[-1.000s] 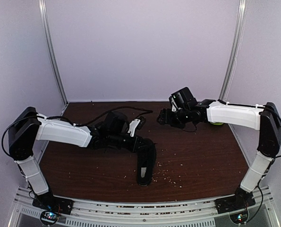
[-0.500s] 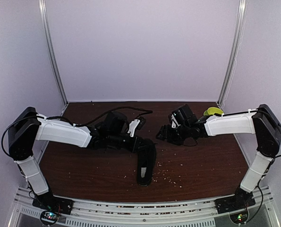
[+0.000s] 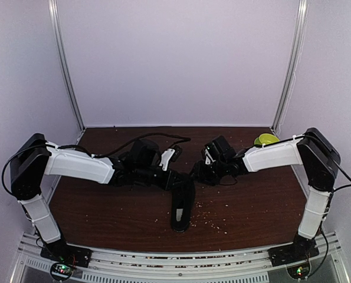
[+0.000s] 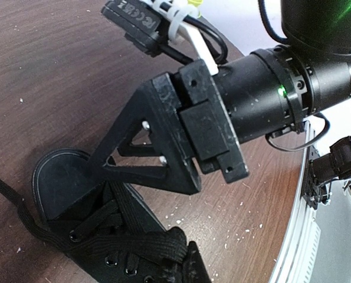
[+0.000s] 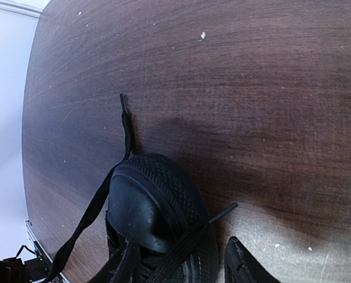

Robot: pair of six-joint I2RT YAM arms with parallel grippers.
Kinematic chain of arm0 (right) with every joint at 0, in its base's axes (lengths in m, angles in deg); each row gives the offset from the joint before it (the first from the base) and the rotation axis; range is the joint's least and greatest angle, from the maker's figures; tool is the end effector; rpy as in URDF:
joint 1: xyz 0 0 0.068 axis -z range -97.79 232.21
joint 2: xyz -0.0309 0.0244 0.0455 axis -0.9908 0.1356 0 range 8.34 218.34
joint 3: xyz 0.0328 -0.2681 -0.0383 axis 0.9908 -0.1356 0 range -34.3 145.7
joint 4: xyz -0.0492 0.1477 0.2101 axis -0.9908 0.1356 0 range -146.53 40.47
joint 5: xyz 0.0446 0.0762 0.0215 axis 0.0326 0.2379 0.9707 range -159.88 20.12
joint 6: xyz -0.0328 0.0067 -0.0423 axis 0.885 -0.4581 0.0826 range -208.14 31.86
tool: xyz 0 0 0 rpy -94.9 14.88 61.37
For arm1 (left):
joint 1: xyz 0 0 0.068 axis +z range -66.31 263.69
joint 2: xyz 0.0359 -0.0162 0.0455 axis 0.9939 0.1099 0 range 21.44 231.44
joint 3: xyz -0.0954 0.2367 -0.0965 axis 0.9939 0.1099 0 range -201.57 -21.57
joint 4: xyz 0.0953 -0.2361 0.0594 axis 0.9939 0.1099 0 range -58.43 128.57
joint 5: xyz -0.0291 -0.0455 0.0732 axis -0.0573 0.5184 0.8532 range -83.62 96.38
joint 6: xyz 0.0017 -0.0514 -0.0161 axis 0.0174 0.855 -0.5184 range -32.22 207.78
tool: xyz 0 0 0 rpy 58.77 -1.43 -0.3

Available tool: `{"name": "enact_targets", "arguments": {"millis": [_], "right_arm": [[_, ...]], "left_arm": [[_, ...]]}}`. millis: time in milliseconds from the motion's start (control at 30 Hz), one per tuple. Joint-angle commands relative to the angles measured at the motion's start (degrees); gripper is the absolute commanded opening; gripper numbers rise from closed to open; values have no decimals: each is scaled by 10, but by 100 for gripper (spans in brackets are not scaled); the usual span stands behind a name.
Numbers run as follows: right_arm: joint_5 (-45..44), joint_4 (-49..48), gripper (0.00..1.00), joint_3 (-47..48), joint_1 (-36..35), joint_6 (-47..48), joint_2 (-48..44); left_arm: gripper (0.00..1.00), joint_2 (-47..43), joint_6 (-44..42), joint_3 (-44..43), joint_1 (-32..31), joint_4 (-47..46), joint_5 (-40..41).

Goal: Tie the shoes

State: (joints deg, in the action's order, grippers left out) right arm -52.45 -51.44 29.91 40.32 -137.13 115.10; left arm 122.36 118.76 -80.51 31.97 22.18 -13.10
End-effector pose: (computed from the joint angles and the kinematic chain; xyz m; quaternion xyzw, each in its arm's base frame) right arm 0.2831 0.2682 0.1649 0.0024 0.9233 0.3535 0.1499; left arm 0.2279 -0.3080 0.1955 0.2356 0.8357 -0.4242 0.2573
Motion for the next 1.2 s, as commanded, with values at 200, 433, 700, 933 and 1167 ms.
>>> {"name": "enact_targets", "arguments": {"millis": [200,433,700,933,1167], "right_arm": [[5,-18,36,24,-4,-15,27],[9,-27,24,26,-4,-23,36],[3,-31,8,21,-3,-25,30],[-5,-29,0,20,5,-20,6],[-23,-7,0,14,24,5,-49]], "left_arm": [[0,-6,-4,-9,4,-27,-3],[0,-5,-4,-9,4,-27,-4],[0,-5,-4,-8,4,-26,-2],[0,-5,-4,-7,4,-22,-1],[0,-4,-4,-5,4,-18,1]]}}
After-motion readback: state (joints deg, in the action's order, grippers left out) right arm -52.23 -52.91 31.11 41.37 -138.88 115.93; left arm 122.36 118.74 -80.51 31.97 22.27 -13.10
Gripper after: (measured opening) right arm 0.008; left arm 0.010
